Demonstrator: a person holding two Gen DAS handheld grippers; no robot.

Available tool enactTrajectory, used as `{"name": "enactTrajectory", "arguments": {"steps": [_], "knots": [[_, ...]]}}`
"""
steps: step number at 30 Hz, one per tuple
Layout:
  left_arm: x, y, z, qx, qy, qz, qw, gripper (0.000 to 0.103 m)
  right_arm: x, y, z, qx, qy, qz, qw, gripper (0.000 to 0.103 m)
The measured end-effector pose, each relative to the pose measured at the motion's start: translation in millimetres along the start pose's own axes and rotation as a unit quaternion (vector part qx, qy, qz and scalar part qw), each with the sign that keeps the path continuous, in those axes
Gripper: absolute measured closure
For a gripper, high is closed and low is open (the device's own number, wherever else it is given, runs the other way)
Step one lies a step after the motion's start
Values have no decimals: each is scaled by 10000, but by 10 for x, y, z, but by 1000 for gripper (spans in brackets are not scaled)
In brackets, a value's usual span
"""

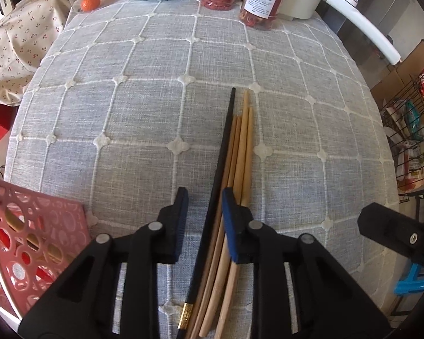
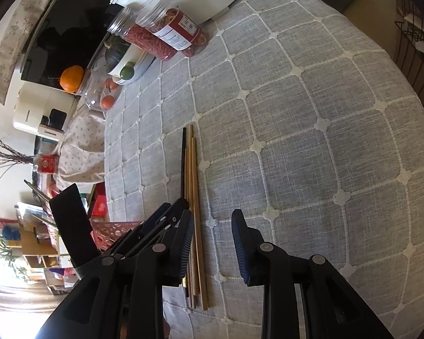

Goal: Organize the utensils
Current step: 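Move both tools back over the remaining chopsticks on the table, then grasp a black chopstick with the left tool while the right tool grasps a wooden one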

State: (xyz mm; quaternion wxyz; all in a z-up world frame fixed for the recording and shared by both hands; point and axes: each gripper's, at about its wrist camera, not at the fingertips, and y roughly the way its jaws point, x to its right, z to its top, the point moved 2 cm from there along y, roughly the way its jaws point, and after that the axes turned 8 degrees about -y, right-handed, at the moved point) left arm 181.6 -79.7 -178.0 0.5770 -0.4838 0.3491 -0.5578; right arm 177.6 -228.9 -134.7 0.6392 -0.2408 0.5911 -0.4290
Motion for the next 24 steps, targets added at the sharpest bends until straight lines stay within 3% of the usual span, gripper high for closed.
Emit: {"name": "enactTrajectory", "arguments": {"steps": [3, 6, 8, 10, 12, 15, 19, 24], "knots": [[62, 0, -15, -63, 32, -48, 10000, 99, 2, 13, 7, -13, -1, -3, 10000, 74], [66, -8, -37, -179, -76, -225, 9996, 102, 1, 33, 17, -28, 2, -12, 10000, 73], [31, -11, -30, -238, -171, -256, 9992, 103, 0, 57, 18, -49, -7, -30, 10000, 73], [-18, -27, -18, -153, -176, -49, 9997, 103, -6, 93, 19, -89, -46, -73, 9999, 73], [-44, -20, -10, -19, -9, 158, 9999, 103, -15, 136, 9, -150, -102, -118, 9998, 73], [16, 41, -25, -130, 362, 94, 9992, 103, -58, 223, -8, -268, -215, -212, 9992, 73], [-7, -20, -9, -406, 73, -306, 9987, 103, -100, 264, -26, -296, -316, -266, 9987, 73], [-32, -179, 74, -217, 5, -637, 9977, 98, -80, 235, -9, -214, -295, -343, 9987, 73]]}}
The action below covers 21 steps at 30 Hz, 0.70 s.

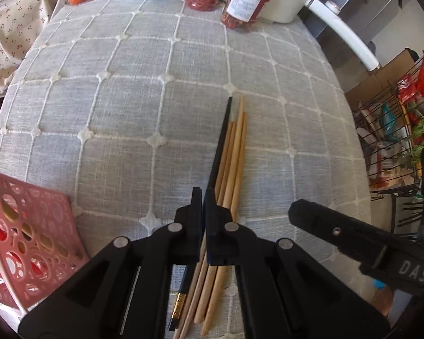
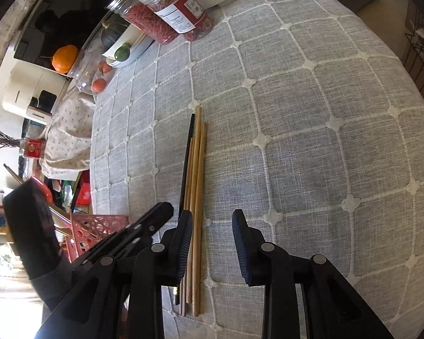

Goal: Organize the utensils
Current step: 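Grasp a black chopstick with the left tool while the right tool grasps a wooden one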

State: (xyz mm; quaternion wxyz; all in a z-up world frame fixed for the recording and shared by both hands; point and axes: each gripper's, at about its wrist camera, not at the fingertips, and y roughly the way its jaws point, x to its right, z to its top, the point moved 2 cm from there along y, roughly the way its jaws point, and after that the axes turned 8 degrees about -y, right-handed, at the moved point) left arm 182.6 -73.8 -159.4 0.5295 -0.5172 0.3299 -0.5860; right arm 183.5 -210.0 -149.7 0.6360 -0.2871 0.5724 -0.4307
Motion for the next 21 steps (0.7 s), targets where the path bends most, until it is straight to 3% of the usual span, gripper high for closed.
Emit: {"name": "enactTrajectory", "arguments": {"steps": [3, 6, 9, 21], "knots": [[-17, 77, -13, -65, 82, 213, 9997, 96, 11, 8, -8, -11, 28, -5, 10000, 73], [-19, 119, -37, -251, -2, -97, 9996, 96, 20, -3, -24, -19, 17, -1, 10000, 73], [36, 3, -17, -47, 65, -234, 9997, 96, 22, -23, -32, 4, 28, -10, 10000, 73], [91, 190, -63, -105, 383, 191, 9990, 96, 20, -1, -26, -25, 45, 11, 10000, 73]]}}
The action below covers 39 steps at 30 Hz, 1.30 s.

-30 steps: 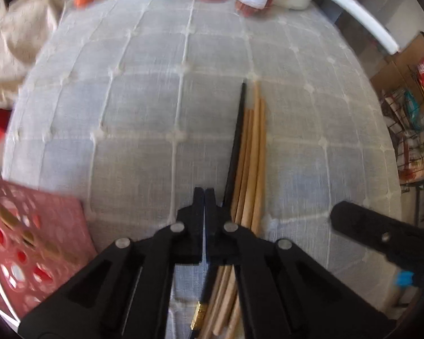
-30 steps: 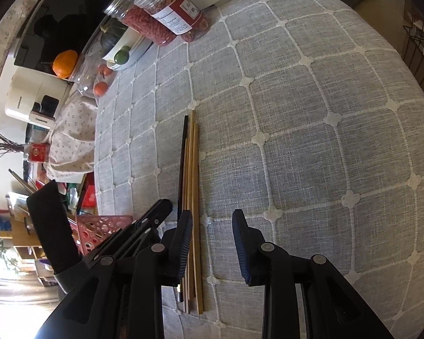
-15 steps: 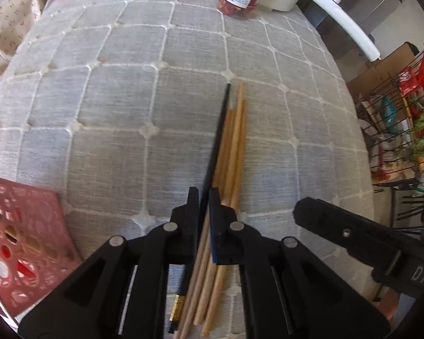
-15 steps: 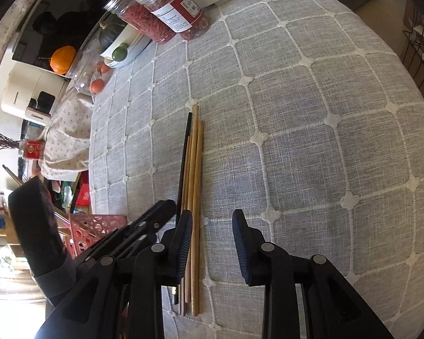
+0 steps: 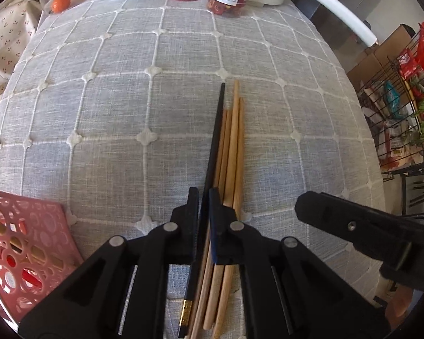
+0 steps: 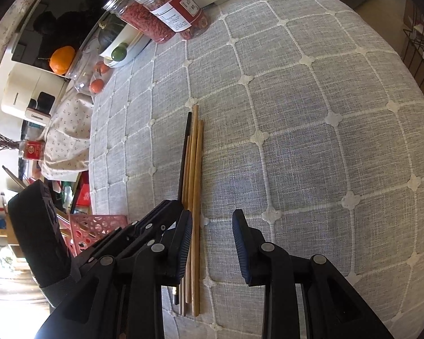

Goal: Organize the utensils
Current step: 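Grasp a black chopstick with the left tool while the right tool grasps a wooden one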

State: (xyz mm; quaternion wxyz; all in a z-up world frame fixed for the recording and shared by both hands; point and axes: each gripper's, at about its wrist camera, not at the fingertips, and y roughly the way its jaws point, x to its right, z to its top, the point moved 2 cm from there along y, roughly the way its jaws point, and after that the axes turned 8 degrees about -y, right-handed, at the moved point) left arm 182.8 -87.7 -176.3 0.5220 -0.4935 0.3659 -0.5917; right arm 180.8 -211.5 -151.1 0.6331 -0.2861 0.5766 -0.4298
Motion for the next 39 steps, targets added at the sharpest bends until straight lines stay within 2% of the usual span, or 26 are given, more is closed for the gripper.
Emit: {"name": "enactTrajectory", "arguments": {"steps": [4, 9, 13, 19, 22, 26, 31, 34, 36, 39], "knots": [[-110, 38, 39, -98, -207, -52, 9997, 96, -3, 35, 1, -53, -20, 10, 10000, 73], [-56, 53, 43, -55, 59, 166, 9998, 96, -7, 53, 13, -58, -13, 18, 10000, 73], [-27, 115, 175, -48, 139, 180, 9997, 96, -40, 108, 22, -91, -75, -8, 9999, 72], [-158, 104, 217, -96, -256, -251, 9993, 96, 61, 201, 58, -184, 67, 203, 9996, 69], [-188, -48, 200, 168, -340, -349, 9987, 96, 102, 269, 67, -244, 96, 140, 9996, 69], [-103, -399, 172, 784, -128, -445, 9958, 96, 47, 349, 93, -280, 11, 186, 9994, 68], [-86, -608, 126, 1162, 2, -505, 9919, 96, -166, 445, 133, -318, -364, 268, 9985, 70], [-60, -754, 119, 1481, 187, -416, 9879, 96, -216, 558, 135, -377, -437, 250, 9980, 79], [-89, -834, 99, 1596, 284, -425, 9859, 96, -243, 584, 143, -352, -529, 173, 9978, 93], [-63, -901, 72, 1736, 438, -411, 9830, 96, -234, 562, 130, -302, -502, 171, 9981, 96]]}}
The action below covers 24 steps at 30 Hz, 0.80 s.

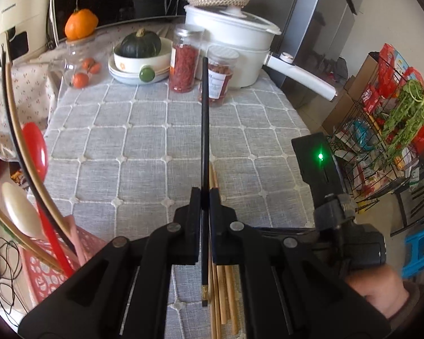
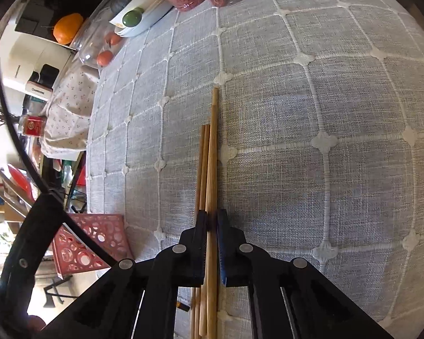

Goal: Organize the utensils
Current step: 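Grasp a black chopstick with the left tool while the right tool grasps a wooden one, then lift both chopsticks and carry them over the pink holder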

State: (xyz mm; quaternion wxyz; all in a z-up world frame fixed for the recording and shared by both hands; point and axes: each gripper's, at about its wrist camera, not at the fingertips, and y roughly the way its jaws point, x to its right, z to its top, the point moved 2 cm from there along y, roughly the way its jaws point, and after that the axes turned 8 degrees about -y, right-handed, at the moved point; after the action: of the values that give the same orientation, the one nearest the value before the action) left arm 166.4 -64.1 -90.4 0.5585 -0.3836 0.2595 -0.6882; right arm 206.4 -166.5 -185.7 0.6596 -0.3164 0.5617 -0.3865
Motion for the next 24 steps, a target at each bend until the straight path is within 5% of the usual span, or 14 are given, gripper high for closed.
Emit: {"name": "enactTrajectory", "arguments": {"steps": [6, 13, 24], "knots": [[27, -207, 8, 267, 82, -110, 9995, 96, -197, -315, 15, 578, -556, -449, 9958, 96], [-35, -377, 49, 454, -8, -240, 9987, 97, -640, -639, -57, 1426, -1705, -812, 9716, 97], [-203, -790, 134, 982, -222, -387, 9942, 97, -708, -1079, -47, 2396, -1678, -689, 9538, 97]]}}
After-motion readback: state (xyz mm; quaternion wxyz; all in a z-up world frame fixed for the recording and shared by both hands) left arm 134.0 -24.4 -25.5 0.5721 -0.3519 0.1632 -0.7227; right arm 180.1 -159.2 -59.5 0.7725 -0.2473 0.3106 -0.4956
